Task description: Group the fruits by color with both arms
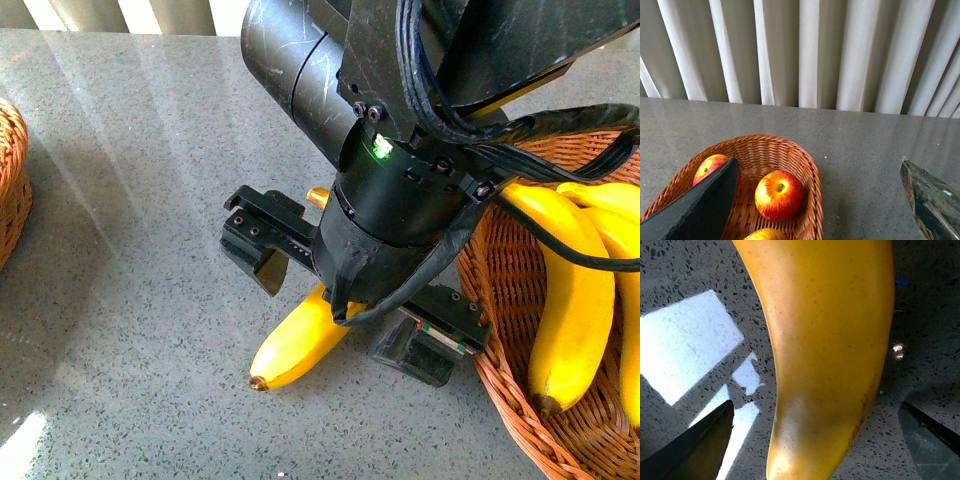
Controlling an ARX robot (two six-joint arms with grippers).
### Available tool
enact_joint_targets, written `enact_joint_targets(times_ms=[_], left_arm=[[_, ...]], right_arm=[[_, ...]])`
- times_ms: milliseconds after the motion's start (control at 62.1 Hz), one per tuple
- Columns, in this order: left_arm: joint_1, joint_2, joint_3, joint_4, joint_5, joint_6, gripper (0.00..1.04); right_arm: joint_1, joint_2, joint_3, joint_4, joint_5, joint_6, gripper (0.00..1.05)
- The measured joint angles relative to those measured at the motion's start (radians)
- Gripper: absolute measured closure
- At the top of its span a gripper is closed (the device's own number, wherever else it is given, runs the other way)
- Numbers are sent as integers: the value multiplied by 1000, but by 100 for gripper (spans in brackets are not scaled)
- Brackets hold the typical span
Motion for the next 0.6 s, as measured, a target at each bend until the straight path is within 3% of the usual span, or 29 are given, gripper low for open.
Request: enact_joint_targets(times_ms=[371,596], left_arm=[[0,0,0,0,0,0,9],[0,0,0,0,0,0,9]], right_arm=[[-11,-13,-15,19,-6,-6,65],[-19,-42,-15,22,-18,-13,70]])
